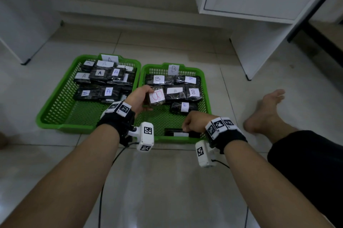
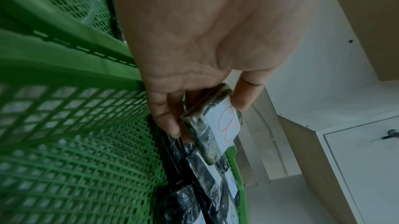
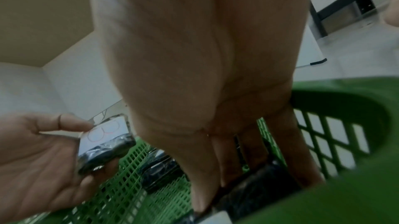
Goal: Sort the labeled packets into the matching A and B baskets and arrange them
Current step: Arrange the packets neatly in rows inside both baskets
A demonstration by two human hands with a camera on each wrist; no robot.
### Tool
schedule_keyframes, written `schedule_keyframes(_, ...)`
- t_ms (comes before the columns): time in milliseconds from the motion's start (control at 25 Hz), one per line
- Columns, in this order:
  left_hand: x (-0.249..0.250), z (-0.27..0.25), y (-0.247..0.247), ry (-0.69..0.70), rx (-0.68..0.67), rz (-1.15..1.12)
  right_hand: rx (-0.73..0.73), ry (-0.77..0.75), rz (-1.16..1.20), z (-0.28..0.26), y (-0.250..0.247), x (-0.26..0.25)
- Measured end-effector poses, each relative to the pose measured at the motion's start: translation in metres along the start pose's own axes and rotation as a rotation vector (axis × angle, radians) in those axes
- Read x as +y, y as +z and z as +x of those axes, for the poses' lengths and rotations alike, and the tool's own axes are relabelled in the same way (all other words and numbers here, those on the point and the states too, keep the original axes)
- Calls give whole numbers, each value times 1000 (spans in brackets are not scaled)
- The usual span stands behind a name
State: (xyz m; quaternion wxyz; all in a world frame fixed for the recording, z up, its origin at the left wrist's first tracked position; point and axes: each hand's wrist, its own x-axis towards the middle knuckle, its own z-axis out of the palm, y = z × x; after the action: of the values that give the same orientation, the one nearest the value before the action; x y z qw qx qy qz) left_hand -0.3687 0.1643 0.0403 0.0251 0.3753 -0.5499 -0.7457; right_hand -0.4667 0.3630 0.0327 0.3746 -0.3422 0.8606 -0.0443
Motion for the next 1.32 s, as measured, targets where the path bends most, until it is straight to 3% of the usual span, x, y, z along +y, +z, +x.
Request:
schedule_keyframes(200,4,7,-6,4,49,-66,122,-75,202,1,-15,6)
schedule_keyframes(440,8,15,-16,29,101,-90,302,-57,449,11,-21,-5)
schedule_keyframes(560,12,19,-27,80,169,-206,311,-55,494,15,-21,-11)
schedule_keyframes(720,0,21,-38,66,207,-362,287,-75,367,24,-16,-26)
schedule_keyframes(960,-6,24,-45,72,182,-465,608,-210,52,34,-24,-43)
schedule_keyframes(1120,-8,28,-46,90,183,-414,597,-132,239,36,-37,-36)
schedule_keyframes(1240,-2,35,-44,176,198,-276,710,-91,362,37,-46,-27)
schedule_keyframes(1320,2,41,-41,235,245,-172,782,-74,292,39,-56,-28)
